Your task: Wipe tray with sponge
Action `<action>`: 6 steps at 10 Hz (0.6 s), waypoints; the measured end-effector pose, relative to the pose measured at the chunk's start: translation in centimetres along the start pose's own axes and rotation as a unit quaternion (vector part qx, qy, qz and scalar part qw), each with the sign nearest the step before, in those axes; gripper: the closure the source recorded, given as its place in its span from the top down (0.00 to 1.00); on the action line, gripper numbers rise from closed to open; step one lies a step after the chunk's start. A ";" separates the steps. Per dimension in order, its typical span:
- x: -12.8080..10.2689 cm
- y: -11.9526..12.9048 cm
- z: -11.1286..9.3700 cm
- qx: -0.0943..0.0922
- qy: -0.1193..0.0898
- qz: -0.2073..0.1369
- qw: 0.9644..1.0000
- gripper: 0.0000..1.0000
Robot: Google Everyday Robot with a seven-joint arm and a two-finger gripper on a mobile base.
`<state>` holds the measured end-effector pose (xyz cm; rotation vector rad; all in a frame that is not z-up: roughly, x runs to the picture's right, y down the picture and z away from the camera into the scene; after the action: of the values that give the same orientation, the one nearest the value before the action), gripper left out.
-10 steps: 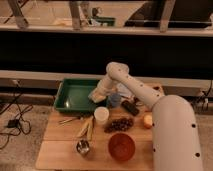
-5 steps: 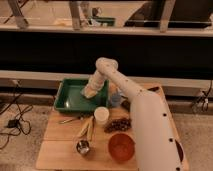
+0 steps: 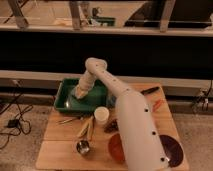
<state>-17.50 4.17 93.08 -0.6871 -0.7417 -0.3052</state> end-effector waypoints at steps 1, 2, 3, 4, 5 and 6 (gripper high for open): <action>-0.2 0.1 0.3 -0.001 -0.007 -0.006 1.000 0.09; -1.3 0.5 0.9 -0.006 -0.018 -0.020 1.000 0.09; -2.2 0.8 0.8 -0.002 -0.025 -0.028 0.999 0.09; -2.3 1.2 0.2 0.004 -0.027 -0.032 0.999 0.09; -2.2 1.9 -0.9 0.012 -0.028 -0.033 0.999 0.09; -2.2 3.0 -1.9 0.018 -0.029 -0.037 0.999 0.09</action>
<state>-16.66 5.15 89.09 -0.6374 -0.8264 -0.3401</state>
